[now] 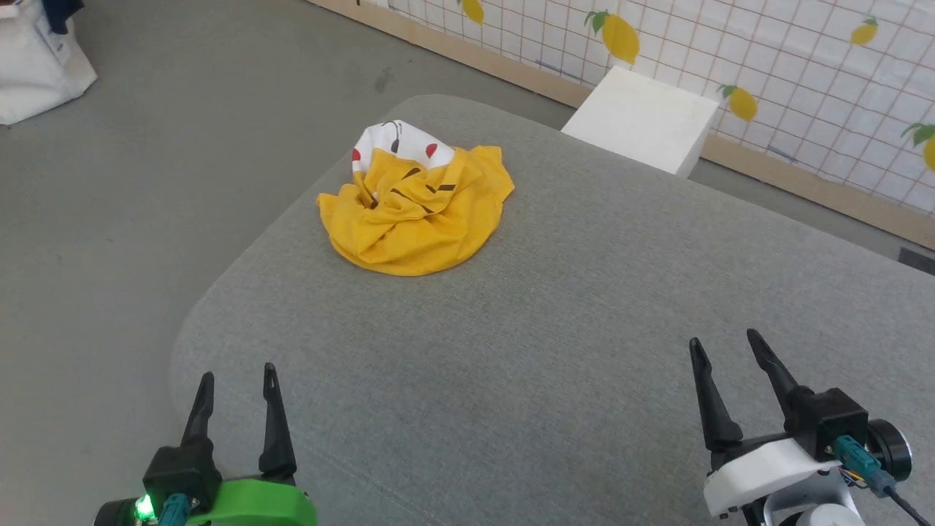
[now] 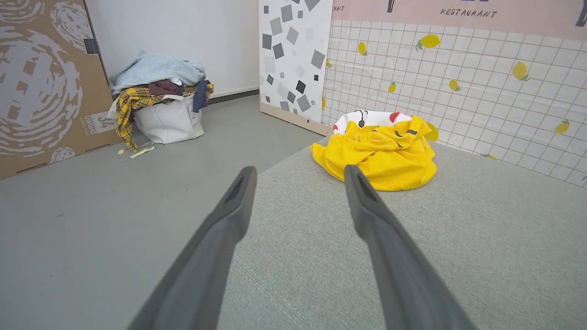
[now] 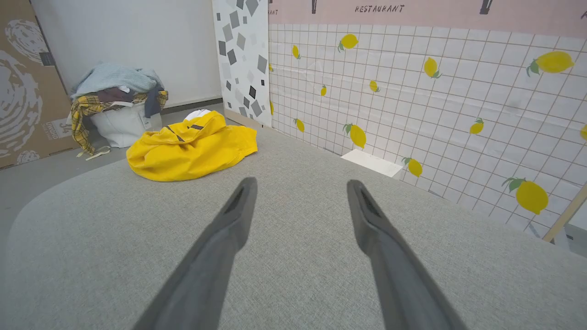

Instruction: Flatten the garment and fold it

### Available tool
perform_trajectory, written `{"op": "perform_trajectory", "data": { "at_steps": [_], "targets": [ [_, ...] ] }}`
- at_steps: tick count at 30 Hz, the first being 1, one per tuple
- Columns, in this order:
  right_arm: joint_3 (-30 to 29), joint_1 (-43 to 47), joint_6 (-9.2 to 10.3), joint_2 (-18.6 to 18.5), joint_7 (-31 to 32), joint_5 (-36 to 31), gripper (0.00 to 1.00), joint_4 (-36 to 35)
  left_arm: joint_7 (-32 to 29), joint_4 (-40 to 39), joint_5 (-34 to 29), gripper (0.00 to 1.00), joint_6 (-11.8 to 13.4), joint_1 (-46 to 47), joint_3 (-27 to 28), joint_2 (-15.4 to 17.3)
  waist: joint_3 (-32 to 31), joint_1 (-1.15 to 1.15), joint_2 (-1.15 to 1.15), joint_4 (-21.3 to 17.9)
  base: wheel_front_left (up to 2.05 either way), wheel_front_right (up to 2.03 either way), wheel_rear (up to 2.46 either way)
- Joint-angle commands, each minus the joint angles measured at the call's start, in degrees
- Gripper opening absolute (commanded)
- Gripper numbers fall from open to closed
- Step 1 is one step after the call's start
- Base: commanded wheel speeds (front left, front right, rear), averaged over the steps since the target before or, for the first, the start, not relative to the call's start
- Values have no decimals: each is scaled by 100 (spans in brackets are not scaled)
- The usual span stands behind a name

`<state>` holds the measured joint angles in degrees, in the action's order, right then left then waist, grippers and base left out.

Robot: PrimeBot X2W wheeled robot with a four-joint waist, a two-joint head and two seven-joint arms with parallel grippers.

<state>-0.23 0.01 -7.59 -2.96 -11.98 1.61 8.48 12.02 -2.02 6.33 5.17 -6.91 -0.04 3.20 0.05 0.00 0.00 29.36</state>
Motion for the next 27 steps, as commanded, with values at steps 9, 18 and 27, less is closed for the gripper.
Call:
{"op": "perform_trajectory", "data": {
  "at_steps": [9, 18, 27],
  "targets": [
    [-7, -85, 9, 7, -160, 49, 100, 108, 156, 0, 114, 100, 31, -123, 48, -29, -47, 0, 0, 287, 0, 0, 0],
    [-21, -102, 10, 8, -265, 67, 100, 183, 260, 8, 164, 100, 62, -165, 52, -32, -36, 0, 0, 524, 0, 0, 0],
    [-21, -129, 10, 8, -302, 76, 100, 245, 297, 1, 186, 100, 100, -190, 52, -33, -40, 0, 0, 588, 0, 0, 0]
  ]
}}
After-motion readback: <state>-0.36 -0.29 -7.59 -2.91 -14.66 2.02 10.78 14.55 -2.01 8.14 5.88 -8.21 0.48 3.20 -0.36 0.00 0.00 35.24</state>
